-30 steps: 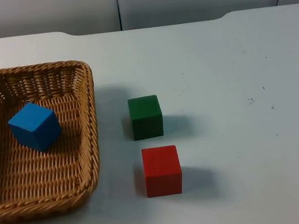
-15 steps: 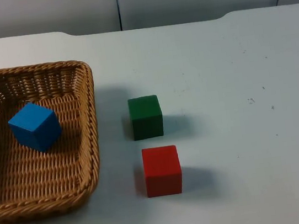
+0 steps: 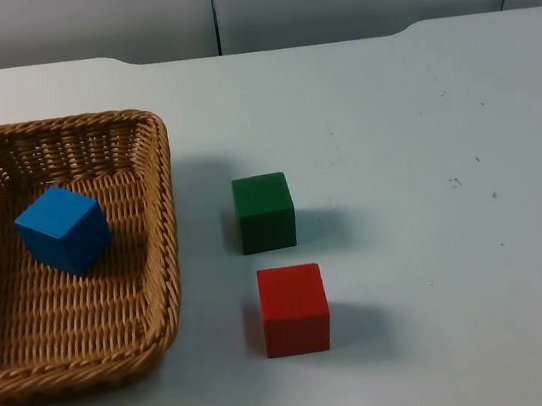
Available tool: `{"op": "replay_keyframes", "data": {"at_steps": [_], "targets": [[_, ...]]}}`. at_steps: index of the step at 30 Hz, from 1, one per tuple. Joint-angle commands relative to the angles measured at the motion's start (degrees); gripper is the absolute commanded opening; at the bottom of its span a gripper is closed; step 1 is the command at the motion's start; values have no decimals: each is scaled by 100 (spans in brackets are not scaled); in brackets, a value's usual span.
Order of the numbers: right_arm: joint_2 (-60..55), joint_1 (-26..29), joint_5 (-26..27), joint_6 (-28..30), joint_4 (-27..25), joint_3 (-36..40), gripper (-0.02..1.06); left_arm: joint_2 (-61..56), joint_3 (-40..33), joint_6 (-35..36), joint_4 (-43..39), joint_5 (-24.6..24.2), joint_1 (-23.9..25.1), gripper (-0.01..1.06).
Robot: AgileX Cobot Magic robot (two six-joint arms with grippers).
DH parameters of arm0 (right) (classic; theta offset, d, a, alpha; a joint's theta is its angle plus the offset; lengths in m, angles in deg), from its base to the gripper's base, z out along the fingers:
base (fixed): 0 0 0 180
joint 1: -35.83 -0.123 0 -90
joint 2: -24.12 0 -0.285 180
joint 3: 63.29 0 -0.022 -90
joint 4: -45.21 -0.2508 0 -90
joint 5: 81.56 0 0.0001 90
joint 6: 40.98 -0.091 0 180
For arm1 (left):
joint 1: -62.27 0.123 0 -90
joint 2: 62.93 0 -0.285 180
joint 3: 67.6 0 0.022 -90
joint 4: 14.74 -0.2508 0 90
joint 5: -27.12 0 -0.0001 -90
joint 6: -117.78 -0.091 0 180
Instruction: Pick up the basket with the left hand and place the blue cube into the basket with the right hand.
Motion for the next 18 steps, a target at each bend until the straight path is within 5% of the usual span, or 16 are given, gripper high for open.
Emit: {"op": "replay_keyframes", "data": {"at_steps": [1, 11, 14, 18], "targets": [[317, -1, -254, -13, 30, 29, 73, -20, -22, 109, -18, 13, -22, 93], [1815, -1, -1654, -410, 310, 29, 73, -20, -21, 166, -80, 13, -22, 94], [2270, -1, -2057, -499, 285, 29, 73, -20, -21, 166, -80, 13, -22, 105], [2644, -1, -2359, -604, 274, 29, 73, -20, -21, 166, -80, 13, -22, 105]]}}
